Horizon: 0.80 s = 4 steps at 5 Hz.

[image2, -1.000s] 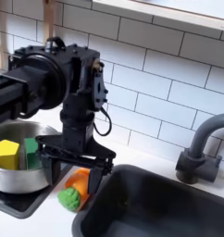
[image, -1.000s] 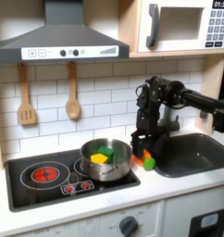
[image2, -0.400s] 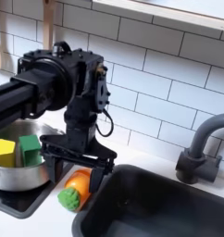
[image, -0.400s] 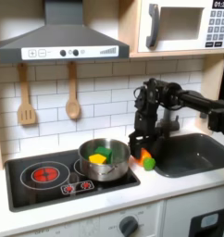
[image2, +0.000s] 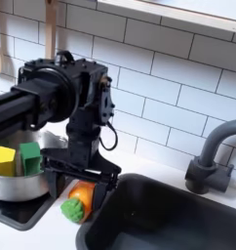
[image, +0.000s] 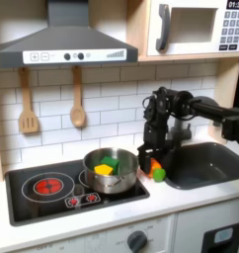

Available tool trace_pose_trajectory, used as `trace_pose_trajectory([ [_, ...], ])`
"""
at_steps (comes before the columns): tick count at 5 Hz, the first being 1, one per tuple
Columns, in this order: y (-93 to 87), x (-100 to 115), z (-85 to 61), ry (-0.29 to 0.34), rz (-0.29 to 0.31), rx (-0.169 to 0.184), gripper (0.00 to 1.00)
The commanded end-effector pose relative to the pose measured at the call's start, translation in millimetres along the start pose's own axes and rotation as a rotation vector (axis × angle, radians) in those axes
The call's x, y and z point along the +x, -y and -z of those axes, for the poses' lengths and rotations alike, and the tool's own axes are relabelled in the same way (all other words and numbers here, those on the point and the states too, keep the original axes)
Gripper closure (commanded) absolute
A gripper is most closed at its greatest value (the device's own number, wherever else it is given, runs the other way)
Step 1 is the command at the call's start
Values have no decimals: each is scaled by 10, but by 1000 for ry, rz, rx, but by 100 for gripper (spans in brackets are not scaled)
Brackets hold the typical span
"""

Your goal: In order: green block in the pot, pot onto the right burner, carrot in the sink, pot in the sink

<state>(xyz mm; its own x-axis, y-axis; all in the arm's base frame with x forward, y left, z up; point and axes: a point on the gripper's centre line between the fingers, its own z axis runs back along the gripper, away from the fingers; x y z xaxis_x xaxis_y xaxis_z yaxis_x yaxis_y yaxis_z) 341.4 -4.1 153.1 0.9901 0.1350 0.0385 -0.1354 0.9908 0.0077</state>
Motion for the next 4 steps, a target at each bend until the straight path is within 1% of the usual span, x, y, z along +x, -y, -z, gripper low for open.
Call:
trace_pose_trajectory([
  [1,64,19,26,-4,17,-6,9],
  [2,62,12,5,4,7,-3,100],
  [4,36,23,-95,31,2,-8,100],
])
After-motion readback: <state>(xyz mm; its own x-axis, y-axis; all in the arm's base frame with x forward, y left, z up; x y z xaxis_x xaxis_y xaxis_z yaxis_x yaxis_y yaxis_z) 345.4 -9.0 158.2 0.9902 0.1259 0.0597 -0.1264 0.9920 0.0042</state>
